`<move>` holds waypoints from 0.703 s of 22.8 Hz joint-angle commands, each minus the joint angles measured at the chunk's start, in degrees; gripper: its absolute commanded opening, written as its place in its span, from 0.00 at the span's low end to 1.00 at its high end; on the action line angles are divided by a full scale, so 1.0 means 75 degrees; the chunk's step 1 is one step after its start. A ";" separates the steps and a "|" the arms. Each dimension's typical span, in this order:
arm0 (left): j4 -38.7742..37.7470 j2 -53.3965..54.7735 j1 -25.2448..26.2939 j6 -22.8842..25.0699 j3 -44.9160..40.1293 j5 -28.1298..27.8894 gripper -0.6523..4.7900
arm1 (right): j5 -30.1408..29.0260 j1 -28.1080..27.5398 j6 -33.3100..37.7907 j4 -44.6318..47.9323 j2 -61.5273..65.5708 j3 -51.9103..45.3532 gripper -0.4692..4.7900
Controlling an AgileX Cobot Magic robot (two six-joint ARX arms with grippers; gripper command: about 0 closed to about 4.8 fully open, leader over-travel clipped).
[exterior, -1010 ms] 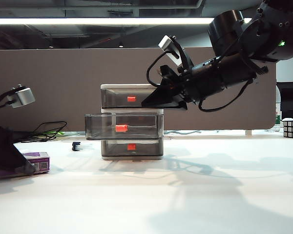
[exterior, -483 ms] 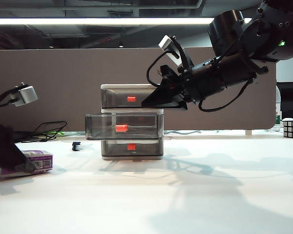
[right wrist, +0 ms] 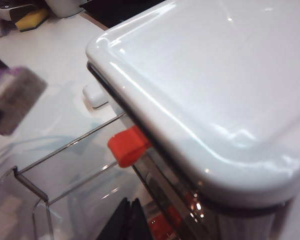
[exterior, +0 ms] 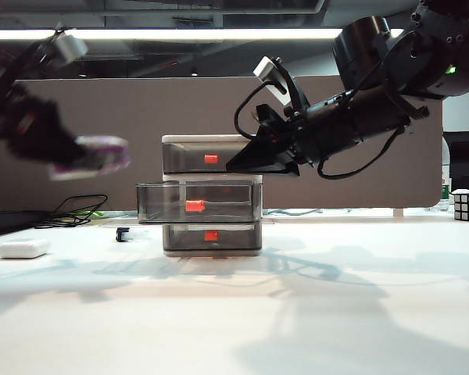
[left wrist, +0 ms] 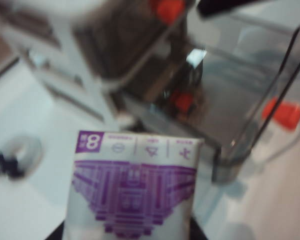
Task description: Open the second layer of the drawer on the table, pick up a pack of napkins on the table and put it in, and finally close the drawer.
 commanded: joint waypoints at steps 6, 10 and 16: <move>0.0041 0.0729 -0.1236 0.0000 0.1364 -0.0035 0.51 | -0.0029 0.0000 0.0000 0.0198 -0.0085 0.0038 0.08; 0.0044 0.1553 -0.1597 -0.0023 0.1862 0.0044 0.51 | -0.0032 -0.0009 -0.0003 0.0227 -0.0227 0.0038 0.08; 0.0050 0.2200 -0.2238 0.0035 0.1947 0.0038 0.53 | -0.0006 -0.0041 -0.0006 0.0227 -0.0481 0.0038 0.08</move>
